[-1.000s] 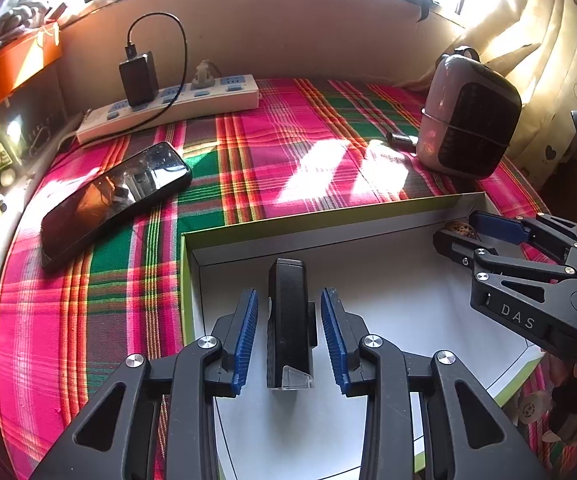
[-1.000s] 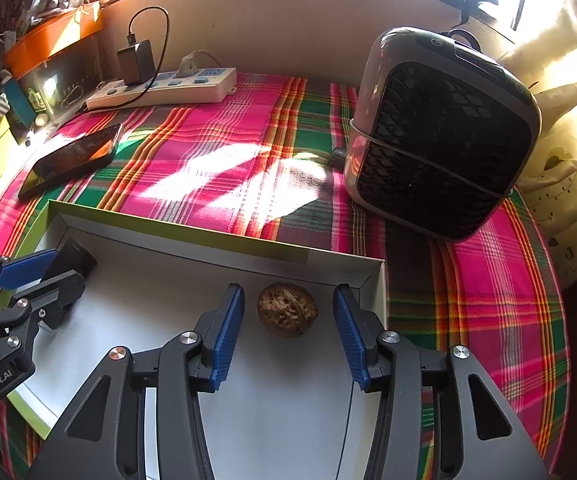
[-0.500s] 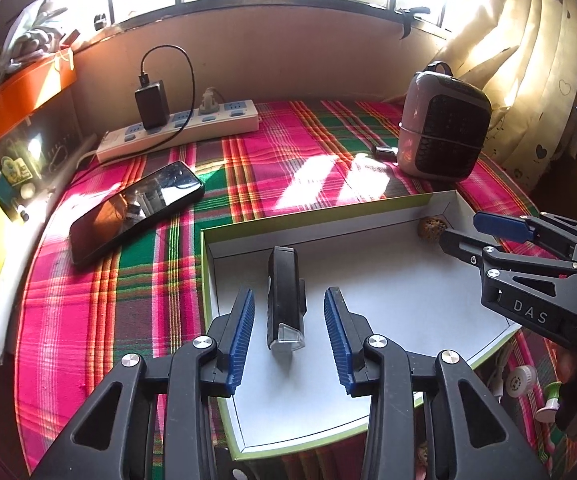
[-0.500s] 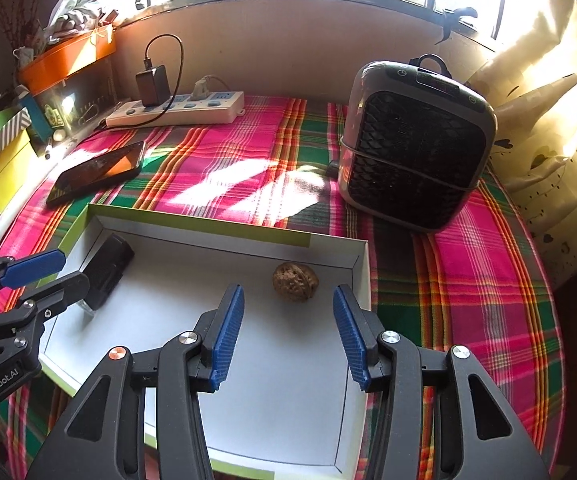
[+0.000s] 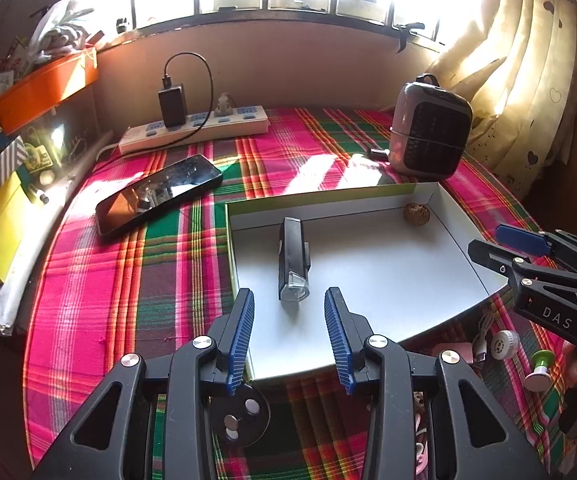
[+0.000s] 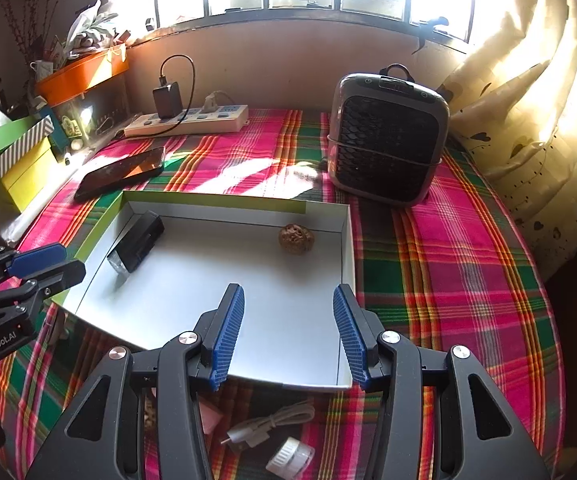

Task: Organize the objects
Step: 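Withdraw both tools from the box toward the remaining objects, then grasp the black round puck with the left tool while the right tool grasps the green spool, then carry the black puck and green spool over the white box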

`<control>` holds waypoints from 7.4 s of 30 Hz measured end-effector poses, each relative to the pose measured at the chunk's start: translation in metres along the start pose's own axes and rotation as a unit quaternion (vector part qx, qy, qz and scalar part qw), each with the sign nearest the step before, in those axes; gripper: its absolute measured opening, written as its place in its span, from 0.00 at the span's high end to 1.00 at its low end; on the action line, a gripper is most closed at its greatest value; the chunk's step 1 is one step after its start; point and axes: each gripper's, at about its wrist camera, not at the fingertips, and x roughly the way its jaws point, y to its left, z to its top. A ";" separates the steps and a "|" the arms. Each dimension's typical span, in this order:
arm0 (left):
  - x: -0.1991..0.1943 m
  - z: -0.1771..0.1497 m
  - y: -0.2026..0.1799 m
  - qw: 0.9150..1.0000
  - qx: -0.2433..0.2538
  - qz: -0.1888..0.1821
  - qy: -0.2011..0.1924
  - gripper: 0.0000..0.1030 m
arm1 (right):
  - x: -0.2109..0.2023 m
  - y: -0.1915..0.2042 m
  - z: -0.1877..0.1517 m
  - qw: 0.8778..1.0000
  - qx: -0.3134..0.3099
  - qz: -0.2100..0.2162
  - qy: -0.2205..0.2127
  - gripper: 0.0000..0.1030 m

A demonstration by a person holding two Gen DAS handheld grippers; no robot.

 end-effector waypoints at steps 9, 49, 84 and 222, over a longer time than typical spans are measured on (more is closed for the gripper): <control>-0.022 -0.022 0.018 1.000 -0.013 0.012 -0.019 0.64 | -0.027 -0.007 -0.023 1.000 0.003 -0.020 -0.017 0.53; -0.017 -0.073 0.044 0.999 -0.023 -0.039 0.018 0.52 | -0.064 -0.033 -0.111 0.997 0.080 -0.014 0.007 0.33; 0.012 -0.060 0.035 0.999 -0.007 -0.007 0.037 0.52 | -0.041 -0.033 -0.119 0.998 0.049 -0.034 0.035 0.33; 0.098 0.046 -0.044 0.997 0.073 -0.018 0.023 0.68 | 0.088 0.005 0.028 0.996 -0.072 0.009 0.045 0.68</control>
